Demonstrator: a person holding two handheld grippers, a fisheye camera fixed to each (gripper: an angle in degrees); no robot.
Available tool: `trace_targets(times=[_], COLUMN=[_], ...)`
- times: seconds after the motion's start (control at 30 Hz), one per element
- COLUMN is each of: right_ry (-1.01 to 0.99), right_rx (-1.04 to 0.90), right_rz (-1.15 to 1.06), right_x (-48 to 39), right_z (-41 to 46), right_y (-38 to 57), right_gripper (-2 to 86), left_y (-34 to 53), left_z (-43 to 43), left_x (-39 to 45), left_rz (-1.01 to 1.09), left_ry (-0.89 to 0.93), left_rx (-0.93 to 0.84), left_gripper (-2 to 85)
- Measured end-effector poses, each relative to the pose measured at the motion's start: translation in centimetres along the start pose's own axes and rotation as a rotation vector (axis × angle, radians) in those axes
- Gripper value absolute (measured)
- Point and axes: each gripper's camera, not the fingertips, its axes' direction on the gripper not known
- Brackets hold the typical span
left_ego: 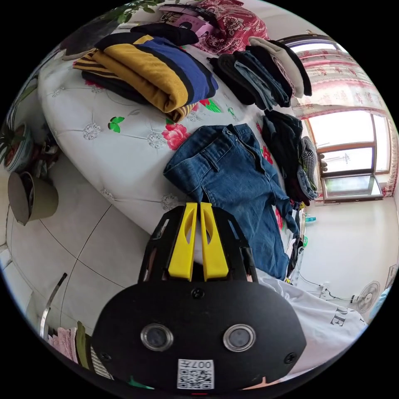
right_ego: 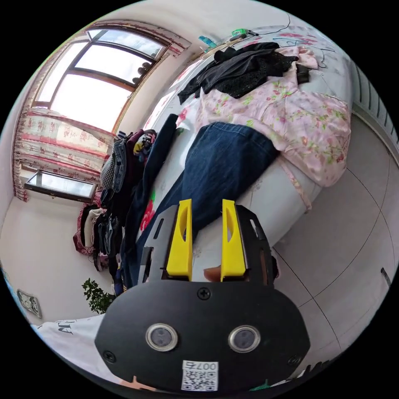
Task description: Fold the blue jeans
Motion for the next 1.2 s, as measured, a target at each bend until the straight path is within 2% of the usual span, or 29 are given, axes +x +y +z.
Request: trace_targets(times=[0.13,0.27,0.4,0.47,0.6,0.73,0.8,0.87,0.97,1.07,1.13,1.2], right_ry=[0.034,0.052,0.086,0.132,0.162,0.2,0.389,0.36,0.376,0.467,0.432,0.336], right_rx=[0.013,-0.089,0.162,0.191,-0.013,-0.152,-0.035,-0.13,0.029,0.158,0.091,-0.006], right_rz=[0.062,0.018,-0.177,-0.23,-0.18,-0.025,-0.053,-0.14,-0.177,-0.183,-0.199,-0.216], right_x=[1.4,0.6,-2.5,-2.7,-1.4,1.3,0.1,-0.8,-1.5,-0.8,-0.2,-0.4], right_z=[1.6,4.4,-2.9,-5.2,-0.8,7.1,8.7,10.4,7.0,2.6,2.4,4.4], right_y=[-3.3,-6.6,-7.7,-8.0,-8.1,-6.1,-4.3,-4.6,-5.0,-5.1,-5.3,-5.0], right_gripper=[5.1,1.2,0.9,1.4,6.5,6.7,3.6,1.6,0.8,1.3,3.1,6.0], left_y=[-0.1,-0.2,1.6,2.7,4.5,4.3,3.3,2.8,2.9,4.1,4.9,5.5], left_z=[-0.3,-1.6,-2.2,-1.4,0.4,0.8,1.1,1.4,2.0,1.8,0.4,-2.9], left_x=[1.4,3.7,4.3,3.4,0.8,0.8,1.4,2.0,2.3,0.7,-0.5,-1.1], left_rz=[-0.021,0.042,0.057,0.027,-0.086,-0.088,-0.063,-0.03,0.011,0.0,-0.032,-0.058], left_ry=[0.026,-0.027,-0.046,-0.077,-0.08,-0.053,-0.092,-0.121,-0.171,-0.137,-0.139,-0.228], left_rx=[0.033,0.041,0.052,0.034,0.042,0.055,0.021,-0.004,-0.039,-0.046,-0.014,0.079], left_gripper=[-0.9,-0.9,-0.9,-0.9,-0.9,-0.9,-0.9,-0.9,-0.8,-0.3,0.4,3.7])
